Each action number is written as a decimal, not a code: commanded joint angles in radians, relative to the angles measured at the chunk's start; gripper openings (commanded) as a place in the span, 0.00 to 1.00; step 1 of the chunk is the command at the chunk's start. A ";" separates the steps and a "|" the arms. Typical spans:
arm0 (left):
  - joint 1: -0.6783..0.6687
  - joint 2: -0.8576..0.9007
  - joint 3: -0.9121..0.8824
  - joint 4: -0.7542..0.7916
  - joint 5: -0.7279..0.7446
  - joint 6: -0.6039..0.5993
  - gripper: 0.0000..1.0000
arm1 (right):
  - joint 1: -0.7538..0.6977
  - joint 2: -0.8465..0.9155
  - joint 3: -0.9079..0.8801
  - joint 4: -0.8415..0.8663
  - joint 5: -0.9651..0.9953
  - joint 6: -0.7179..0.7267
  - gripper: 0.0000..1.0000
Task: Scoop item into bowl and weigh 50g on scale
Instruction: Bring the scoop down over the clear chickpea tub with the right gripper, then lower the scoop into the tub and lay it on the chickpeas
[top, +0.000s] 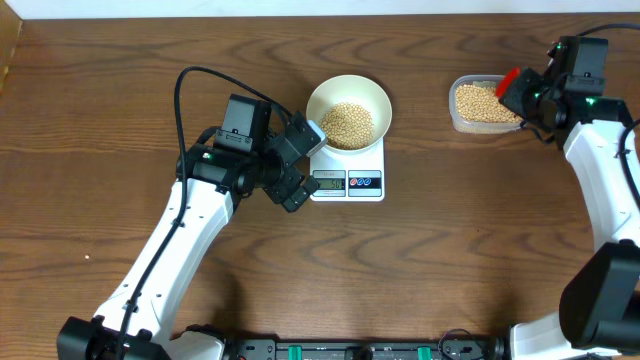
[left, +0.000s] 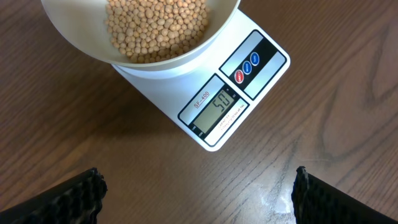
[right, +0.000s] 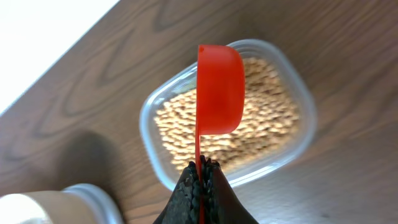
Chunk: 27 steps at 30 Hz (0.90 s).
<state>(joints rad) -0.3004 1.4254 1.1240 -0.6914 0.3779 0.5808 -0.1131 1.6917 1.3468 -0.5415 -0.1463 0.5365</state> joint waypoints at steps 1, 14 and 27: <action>0.001 -0.008 0.004 0.001 -0.005 0.010 0.98 | -0.026 0.022 0.011 0.011 -0.138 0.080 0.01; 0.001 -0.008 0.004 0.001 -0.005 0.010 0.98 | -0.060 0.070 0.010 -0.027 -0.258 0.081 0.07; 0.001 -0.008 0.004 0.001 -0.005 0.010 0.98 | -0.082 0.070 0.006 -0.092 -0.173 0.099 0.31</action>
<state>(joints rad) -0.3004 1.4254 1.1240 -0.6910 0.3779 0.5808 -0.1909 1.7603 1.3468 -0.6201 -0.3553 0.6247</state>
